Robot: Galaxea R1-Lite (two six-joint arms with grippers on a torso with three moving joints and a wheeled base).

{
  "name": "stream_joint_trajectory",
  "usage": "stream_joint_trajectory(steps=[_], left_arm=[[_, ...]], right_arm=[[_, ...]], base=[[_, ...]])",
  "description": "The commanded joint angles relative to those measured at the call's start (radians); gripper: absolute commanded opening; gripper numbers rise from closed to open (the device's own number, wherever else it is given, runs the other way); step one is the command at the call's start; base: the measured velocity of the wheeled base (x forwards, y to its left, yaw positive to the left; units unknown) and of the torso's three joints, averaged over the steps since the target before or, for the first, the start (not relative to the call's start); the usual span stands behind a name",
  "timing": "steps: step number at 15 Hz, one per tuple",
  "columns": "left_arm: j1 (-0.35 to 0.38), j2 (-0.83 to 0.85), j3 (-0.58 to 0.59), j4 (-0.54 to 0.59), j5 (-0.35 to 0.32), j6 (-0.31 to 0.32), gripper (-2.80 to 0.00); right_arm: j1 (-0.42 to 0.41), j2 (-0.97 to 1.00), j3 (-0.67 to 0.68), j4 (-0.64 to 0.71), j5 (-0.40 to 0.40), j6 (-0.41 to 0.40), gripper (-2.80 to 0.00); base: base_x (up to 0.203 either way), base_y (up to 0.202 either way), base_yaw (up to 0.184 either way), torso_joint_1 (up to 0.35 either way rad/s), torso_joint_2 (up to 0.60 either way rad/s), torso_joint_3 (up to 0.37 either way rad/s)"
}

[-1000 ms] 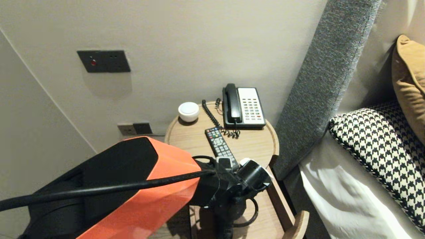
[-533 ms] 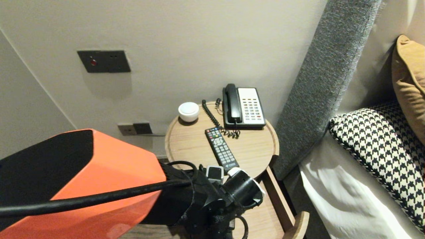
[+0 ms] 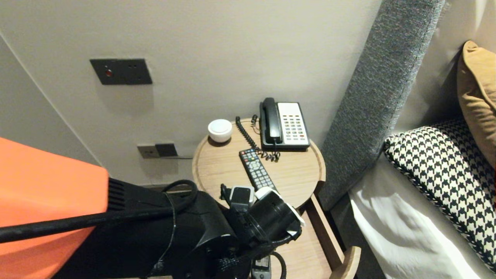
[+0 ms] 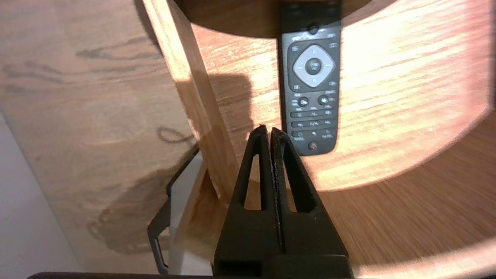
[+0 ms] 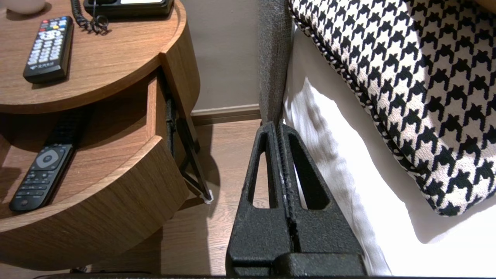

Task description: Put the remote controls on the table in the drawer one by one

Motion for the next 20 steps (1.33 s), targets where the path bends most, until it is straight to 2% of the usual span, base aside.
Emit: stream_joint_trajectory(steps=[1,3,6,9,11,12,18,19,20], left_arm=[[0.009,-0.072,0.01,-0.004,0.005,0.037,-2.8],[0.052,-0.084,-0.033,-0.01,0.007,0.066,-2.8],[0.139,-0.045,-0.184,-0.002,-0.002,0.098,-2.8],[0.208,0.055,-0.327,0.031,-0.008,0.097,-2.8],[0.231,0.09,-0.374,0.037,-0.008,0.093,-2.8],[0.238,0.104,-0.392,0.036,-0.006,0.087,0.0],[0.24,0.182,-0.527,0.021,0.019,0.043,0.0],[0.24,0.204,-0.54,0.02,0.043,0.041,0.0],[0.237,0.232,-0.56,0.02,0.097,0.03,0.0]], right_arm=[[0.0,0.0,0.04,-0.001,0.0,0.0,-2.8],[0.0,0.0,0.04,-0.001,0.0,0.0,-2.8],[0.0,0.0,0.04,-0.001,0.0,0.0,-2.8],[0.0,0.0,0.04,-0.001,0.0,0.0,-2.8],[0.0,0.0,0.04,-0.001,0.0,0.0,-2.8],[0.0,0.0,0.04,-0.001,0.0,0.0,-2.8],[0.0,0.0,0.04,-0.001,0.0,0.0,-2.8],[0.0,0.0,0.04,-0.001,0.0,0.0,-2.8],[0.0,0.0,0.04,-0.001,0.0,0.0,-2.8]], base=[[0.0,0.0,0.0,0.0,0.0,0.0],[0.0,0.0,0.0,0.0,0.0,0.0],[0.0,0.0,0.0,0.0,0.0,0.0],[0.0,0.0,0.0,0.0,0.0,0.0],[0.0,0.0,0.0,0.0,0.0,0.0],[0.0,0.0,0.0,0.0,0.0,0.0],[0.0,0.0,0.0,0.0,0.0,0.0],[0.0,0.0,0.0,0.0,0.0,0.0],[0.0,0.0,0.0,0.0,0.0,0.0]])
